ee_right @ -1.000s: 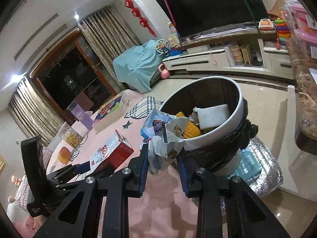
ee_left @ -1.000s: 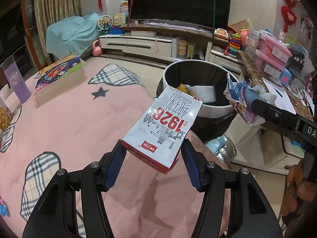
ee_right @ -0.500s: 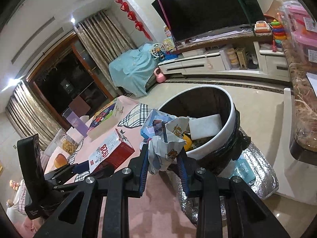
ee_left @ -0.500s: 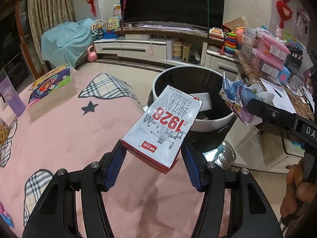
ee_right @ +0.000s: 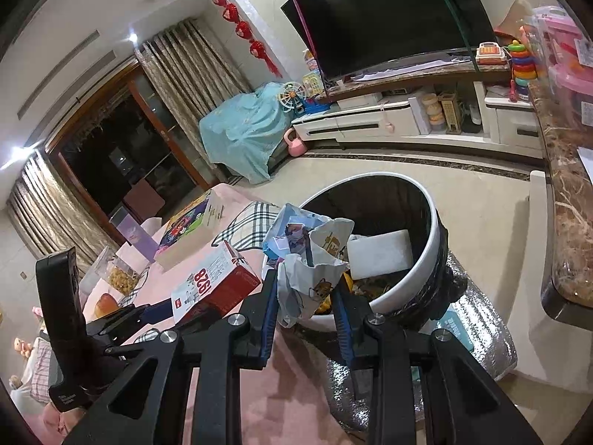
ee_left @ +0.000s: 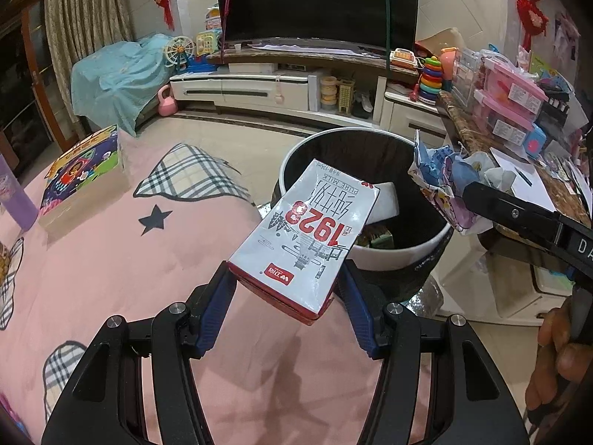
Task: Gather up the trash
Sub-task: 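Carry the milk carton and wrapper in both grippers over the bin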
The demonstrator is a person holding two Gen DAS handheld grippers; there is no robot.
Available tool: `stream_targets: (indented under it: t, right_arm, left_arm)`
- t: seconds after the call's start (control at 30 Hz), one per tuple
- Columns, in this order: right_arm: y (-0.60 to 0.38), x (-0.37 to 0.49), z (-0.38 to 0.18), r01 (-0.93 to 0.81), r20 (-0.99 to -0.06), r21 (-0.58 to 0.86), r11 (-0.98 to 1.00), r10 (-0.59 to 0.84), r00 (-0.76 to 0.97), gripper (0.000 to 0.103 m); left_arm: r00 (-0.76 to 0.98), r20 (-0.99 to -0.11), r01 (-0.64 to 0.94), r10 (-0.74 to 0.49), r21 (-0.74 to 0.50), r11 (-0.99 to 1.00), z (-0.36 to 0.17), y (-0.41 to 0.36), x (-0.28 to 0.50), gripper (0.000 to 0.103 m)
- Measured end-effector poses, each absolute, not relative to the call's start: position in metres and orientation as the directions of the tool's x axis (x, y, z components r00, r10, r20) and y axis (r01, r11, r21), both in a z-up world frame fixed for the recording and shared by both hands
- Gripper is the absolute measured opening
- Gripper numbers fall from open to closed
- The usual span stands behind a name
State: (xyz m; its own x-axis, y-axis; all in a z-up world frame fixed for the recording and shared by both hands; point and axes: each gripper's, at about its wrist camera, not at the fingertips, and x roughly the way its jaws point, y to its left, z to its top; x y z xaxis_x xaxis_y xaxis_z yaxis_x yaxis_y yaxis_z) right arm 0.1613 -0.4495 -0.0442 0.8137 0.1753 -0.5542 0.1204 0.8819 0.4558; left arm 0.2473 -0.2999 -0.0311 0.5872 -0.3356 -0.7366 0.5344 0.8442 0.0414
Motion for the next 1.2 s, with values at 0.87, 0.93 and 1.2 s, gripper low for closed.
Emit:
stream_targets:
  t: [0.87, 0.93, 1.2]
  right_arm:
    - [-0.471, 0.188, -0.042, 0.145, -0.576, 0.439, 0.886, 0.154, 0.803, 0.030]
    - [-0.473, 0.190, -0.043, 0.148, -0.578, 0.445, 0.883, 0.157, 0.801, 0.030]
    - [-0.476, 0.196, -0.042, 0.152, -0.587, 0.446, 0.882, 0.160, 0.794, 0.030]
  left_arm:
    - [0.584, -0.743, 0.546, -0.327, 0.061, 0.836, -0.029, -0.337, 0.273, 0.058]
    - [0.584, -0.745, 0.547, -0.323, 0.067, 0.834, -0.029, -0.340, 0.275, 0.058]
    - [0.583, -0.746, 0.556, -0.321, 0.078, 0.828, -0.028, -0.351, 0.282, 0.058]
